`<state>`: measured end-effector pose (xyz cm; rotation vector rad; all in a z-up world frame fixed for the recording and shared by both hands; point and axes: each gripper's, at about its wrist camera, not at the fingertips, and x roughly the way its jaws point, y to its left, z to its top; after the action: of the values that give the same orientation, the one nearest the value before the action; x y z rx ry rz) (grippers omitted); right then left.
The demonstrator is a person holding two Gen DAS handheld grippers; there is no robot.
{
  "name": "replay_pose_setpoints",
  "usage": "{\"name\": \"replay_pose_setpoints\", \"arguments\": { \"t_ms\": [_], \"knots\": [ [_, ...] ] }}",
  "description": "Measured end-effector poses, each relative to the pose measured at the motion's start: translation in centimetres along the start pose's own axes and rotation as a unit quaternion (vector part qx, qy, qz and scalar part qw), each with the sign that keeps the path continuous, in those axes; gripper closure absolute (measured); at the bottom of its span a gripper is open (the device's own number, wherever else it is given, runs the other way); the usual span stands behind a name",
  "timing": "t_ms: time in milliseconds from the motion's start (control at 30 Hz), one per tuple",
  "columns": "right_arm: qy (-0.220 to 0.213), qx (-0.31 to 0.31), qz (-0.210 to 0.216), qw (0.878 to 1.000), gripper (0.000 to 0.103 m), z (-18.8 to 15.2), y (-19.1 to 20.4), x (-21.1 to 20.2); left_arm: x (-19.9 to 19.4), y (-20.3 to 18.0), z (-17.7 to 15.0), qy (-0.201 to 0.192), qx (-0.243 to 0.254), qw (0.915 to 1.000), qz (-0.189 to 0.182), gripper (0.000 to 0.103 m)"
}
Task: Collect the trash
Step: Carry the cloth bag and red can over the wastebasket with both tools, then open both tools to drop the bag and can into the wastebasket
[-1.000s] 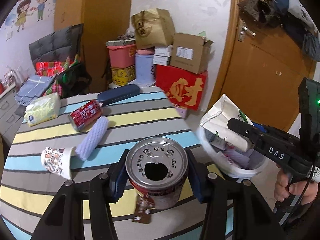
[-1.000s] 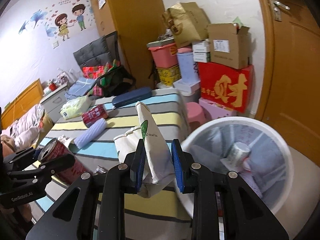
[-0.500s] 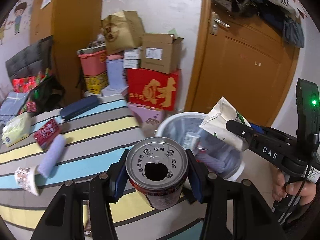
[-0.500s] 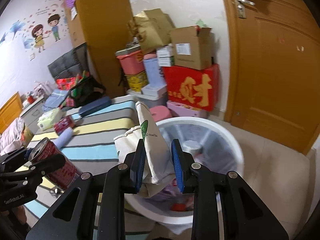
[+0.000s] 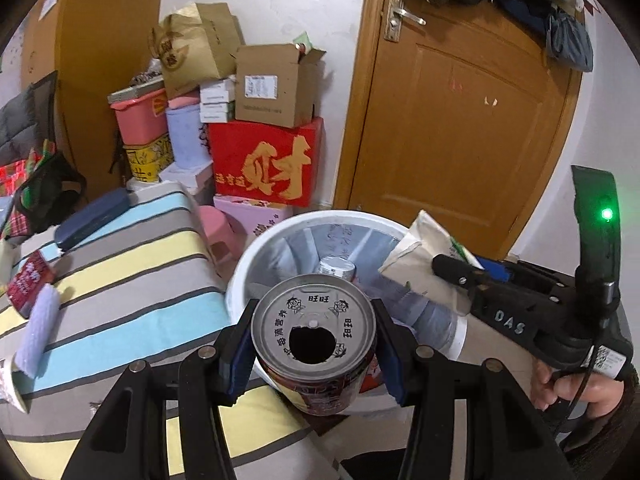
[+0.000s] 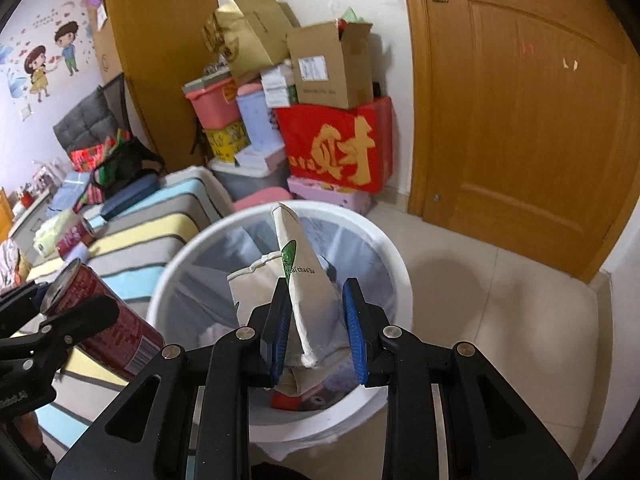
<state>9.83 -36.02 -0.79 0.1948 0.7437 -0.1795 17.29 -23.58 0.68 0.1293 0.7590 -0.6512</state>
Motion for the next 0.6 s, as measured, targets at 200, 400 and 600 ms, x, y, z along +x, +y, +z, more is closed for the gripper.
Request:
{"name": "replay_pose_setpoints", "arguments": {
  "t_ms": [200,400,600],
  "knots": [
    [0.021,-0.004,-0.01,1.0,0.075,-0.2,-0.4,1.3,1.5,-0.5,0.4,-0.001,0.002,1.0,-0.006,0.05],
    [0.028,-0.008,-0.02,0.999,0.075,-0.2,-0.6,1.6,1.7,-0.4,0.9,-0.01,-0.002,0.9998,-0.018,0.05],
    [0.026,-0.014,-0.035,0.999,0.071,-0.2,-0.5,1.6,1.3,-0.6,1.3,-0.021,-0.001,0.9994,-0.026,0.043]
  ]
}}
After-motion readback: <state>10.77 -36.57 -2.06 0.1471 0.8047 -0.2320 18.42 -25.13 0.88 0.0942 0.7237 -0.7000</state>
